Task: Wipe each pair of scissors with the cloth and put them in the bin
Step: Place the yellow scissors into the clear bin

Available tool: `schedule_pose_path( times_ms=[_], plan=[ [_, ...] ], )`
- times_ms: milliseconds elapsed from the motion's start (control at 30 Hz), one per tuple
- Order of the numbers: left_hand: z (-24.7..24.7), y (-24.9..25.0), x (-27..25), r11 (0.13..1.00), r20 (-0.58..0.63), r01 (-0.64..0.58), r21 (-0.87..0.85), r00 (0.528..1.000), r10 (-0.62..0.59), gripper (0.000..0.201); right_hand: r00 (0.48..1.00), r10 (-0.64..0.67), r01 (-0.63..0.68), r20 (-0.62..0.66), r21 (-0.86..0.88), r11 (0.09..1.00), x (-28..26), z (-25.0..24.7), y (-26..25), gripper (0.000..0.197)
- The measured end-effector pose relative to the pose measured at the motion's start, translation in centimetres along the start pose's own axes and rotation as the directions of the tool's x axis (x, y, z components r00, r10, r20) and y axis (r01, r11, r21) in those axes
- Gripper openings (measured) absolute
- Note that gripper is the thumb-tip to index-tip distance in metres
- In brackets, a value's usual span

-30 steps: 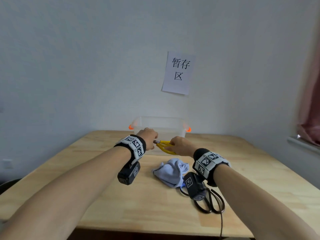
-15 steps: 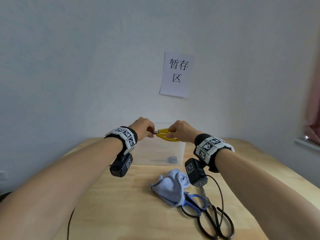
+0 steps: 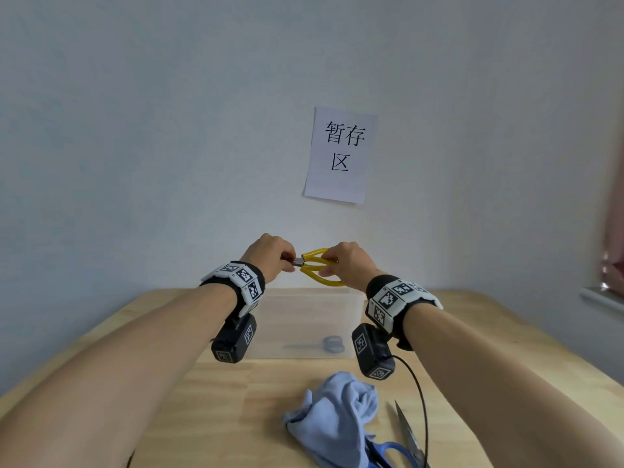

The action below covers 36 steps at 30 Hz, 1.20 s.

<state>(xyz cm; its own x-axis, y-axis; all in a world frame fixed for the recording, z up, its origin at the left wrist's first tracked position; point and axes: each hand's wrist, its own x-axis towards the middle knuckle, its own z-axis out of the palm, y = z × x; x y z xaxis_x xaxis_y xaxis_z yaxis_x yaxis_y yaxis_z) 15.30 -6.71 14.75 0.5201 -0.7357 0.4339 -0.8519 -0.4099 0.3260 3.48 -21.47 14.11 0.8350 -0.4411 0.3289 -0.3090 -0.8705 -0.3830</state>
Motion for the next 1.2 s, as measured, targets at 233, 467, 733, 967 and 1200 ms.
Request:
schedule_pose_path(
  times_ms=[233, 467, 733, 967, 1200],
  plan=[
    [3.3, -2.7, 3.4, 0.999, 0.020, 0.031, -0.026, 0.999, -0.030, 0.016, 1.000, 0.023, -0.021, 0.019, -0.068, 0.997, 4.2, 2.3, 1.5, 0.029],
    [6.8, -5.5, 5.1, 0.980, -0.050, 0.099, 0.174, 0.995, -0.091, 0.017, 0.999, 0.022, -0.018, 0.034, -0.108, 0.994, 7.3, 5.5, 2.8, 0.038],
    [9.1, -7.3, 7.5, 0.965, 0.097, 0.120, 0.233, 0.985, -0.146, 0.014, 0.989, 0.037, -0.012, 0.142, -0.169, 0.986, 10.2, 8.4, 3.8, 0.043],
    [10.9, -8.9, 9.1, 0.961, 0.212, 0.119, 0.248, 0.962, -0.174, 0.015, 0.978, 0.015, 0.050, 0.208, -0.303, 0.952, 12.1, 10.9, 4.4, 0.044],
    [12.8, -10.3, 10.4, 0.960, 0.363, 0.082, 0.269, 0.914, -0.180, 0.031, 0.961, 0.002, 0.114, 0.278, -0.401, 0.909, 13.4, 13.1, 5.5, 0.010]
  ],
)
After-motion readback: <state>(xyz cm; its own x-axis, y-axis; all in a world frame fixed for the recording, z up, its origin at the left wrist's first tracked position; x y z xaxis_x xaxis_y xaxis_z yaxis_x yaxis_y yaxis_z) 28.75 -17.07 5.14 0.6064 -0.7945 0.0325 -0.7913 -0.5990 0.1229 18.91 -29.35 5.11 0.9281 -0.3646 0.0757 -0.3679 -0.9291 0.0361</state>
